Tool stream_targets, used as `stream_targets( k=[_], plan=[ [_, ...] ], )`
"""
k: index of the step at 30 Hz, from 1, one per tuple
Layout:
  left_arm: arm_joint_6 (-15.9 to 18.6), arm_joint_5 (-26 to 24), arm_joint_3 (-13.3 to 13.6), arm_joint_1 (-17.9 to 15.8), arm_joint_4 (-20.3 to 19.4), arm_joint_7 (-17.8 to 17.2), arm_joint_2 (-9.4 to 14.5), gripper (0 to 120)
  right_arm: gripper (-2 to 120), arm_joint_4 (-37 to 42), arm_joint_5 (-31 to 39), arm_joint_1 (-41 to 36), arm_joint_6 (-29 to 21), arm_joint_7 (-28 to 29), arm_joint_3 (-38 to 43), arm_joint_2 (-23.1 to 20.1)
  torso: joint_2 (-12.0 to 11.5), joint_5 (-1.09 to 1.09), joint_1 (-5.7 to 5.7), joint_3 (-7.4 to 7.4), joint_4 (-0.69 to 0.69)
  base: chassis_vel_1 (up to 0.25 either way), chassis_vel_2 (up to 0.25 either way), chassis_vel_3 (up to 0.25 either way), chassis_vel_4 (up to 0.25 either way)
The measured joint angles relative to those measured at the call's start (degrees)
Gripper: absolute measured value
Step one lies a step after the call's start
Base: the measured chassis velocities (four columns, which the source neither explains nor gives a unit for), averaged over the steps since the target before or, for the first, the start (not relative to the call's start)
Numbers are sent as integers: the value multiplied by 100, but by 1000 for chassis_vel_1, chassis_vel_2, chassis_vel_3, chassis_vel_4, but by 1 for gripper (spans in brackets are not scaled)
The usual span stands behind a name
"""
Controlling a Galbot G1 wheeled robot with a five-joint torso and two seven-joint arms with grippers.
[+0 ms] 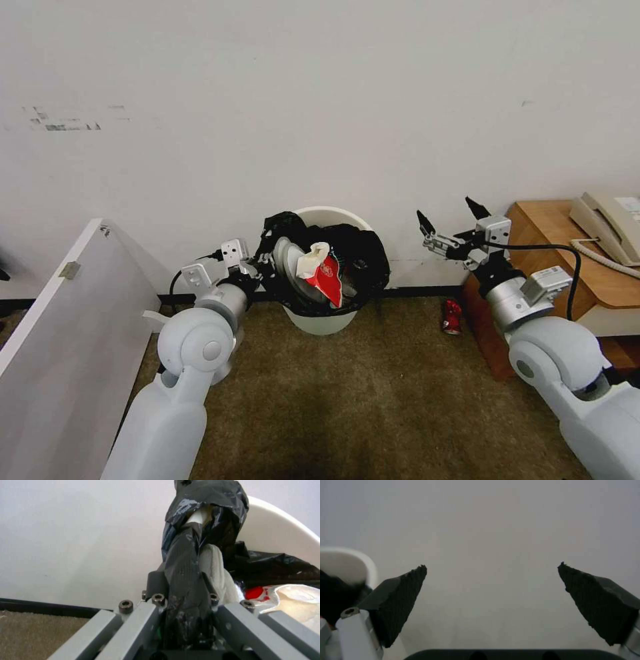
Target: Pick up the trash bin, then pick up the garbage from the floor and place it into the trash bin.
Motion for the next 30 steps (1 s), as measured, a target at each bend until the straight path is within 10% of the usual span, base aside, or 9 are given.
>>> stream_targets(
  k=[16,30],
  plan=[
    [-3,-10,-8,-14,9,0,2,5,100,54,1004,-71,-1804,1421,-70,140,0,0,0,0,1,0,0,0,0],
    [-4,-25,-7,9,-20,0,23,5,100,-489,1553,18,-2259,1803,-145,359,0,0,0,0,1,0,0,0,0]
  ],
)
